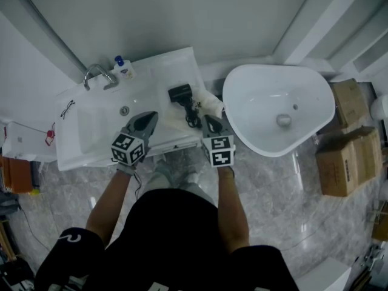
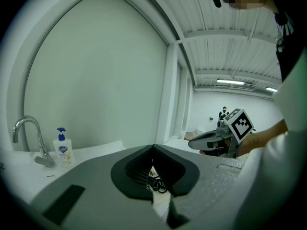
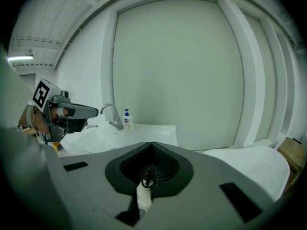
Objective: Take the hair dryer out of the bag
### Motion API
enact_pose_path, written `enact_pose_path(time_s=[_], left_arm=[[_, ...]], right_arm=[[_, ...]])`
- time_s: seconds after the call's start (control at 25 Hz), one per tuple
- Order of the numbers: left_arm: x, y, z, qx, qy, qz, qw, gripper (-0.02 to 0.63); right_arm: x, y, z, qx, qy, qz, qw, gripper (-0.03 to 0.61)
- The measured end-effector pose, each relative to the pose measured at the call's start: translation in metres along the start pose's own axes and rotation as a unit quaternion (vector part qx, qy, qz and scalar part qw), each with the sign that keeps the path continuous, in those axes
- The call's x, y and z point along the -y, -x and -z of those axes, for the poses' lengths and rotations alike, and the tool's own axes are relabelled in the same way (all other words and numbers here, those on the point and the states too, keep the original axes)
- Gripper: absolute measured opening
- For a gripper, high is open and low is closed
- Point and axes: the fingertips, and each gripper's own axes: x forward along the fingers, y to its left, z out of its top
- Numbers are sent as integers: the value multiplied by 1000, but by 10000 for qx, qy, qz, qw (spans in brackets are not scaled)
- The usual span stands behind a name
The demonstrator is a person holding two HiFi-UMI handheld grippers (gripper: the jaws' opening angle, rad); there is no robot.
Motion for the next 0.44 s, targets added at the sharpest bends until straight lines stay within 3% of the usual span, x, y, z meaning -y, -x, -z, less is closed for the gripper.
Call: enact_pose_path(time_s=[0.44], left_arm=[[-5, -4, 1, -4, 76, 24, 10000, -2]], right_arm=[[1, -4, 3, -27, 22, -20, 10000, -5]])
